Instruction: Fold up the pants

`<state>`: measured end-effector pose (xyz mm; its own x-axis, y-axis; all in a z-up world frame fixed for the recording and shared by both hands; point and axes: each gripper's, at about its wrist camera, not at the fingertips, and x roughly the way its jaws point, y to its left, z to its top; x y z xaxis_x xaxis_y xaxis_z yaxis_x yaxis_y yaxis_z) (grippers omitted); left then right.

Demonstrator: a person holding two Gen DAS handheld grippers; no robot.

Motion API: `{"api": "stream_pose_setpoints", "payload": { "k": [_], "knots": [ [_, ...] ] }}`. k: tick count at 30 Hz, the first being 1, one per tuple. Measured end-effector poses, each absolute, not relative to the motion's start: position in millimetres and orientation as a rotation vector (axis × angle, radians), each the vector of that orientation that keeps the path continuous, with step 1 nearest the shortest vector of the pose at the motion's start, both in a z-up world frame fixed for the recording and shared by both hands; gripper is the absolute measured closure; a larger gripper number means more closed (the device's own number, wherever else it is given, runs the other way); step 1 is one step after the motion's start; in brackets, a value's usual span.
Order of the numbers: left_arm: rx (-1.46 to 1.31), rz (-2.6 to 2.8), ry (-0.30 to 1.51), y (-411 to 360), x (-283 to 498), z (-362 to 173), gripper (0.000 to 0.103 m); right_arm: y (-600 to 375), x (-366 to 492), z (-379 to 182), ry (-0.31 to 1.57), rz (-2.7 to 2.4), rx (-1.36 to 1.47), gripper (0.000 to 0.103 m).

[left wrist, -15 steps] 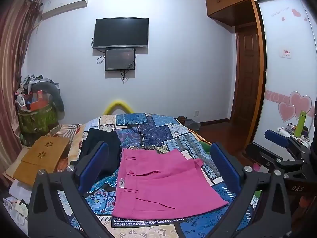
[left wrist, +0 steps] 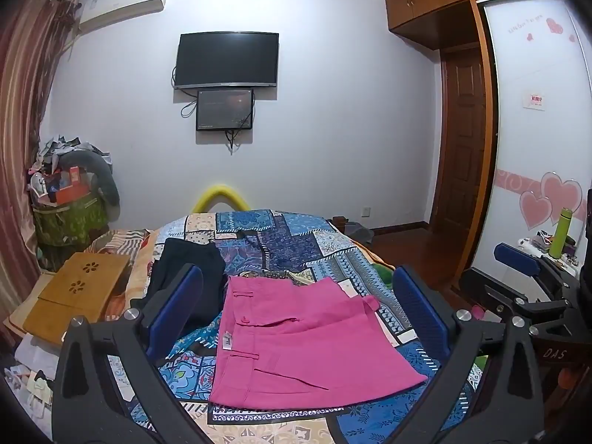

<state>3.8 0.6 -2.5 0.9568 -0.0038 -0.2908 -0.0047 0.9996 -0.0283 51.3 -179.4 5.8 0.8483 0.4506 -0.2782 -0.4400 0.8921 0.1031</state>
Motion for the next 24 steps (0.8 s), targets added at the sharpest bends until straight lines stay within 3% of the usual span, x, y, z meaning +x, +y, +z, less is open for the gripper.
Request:
{"api": "stream_pose_setpoints", "payload": {
  "k": [24],
  "knots": [
    [-0.025, 0.004, 0.284, 2.2, 1.1, -0.5, 0.0, -176.1, 51.6, 3.7, 0.309, 0.467, 0.041, 0.0]
  ]
}}
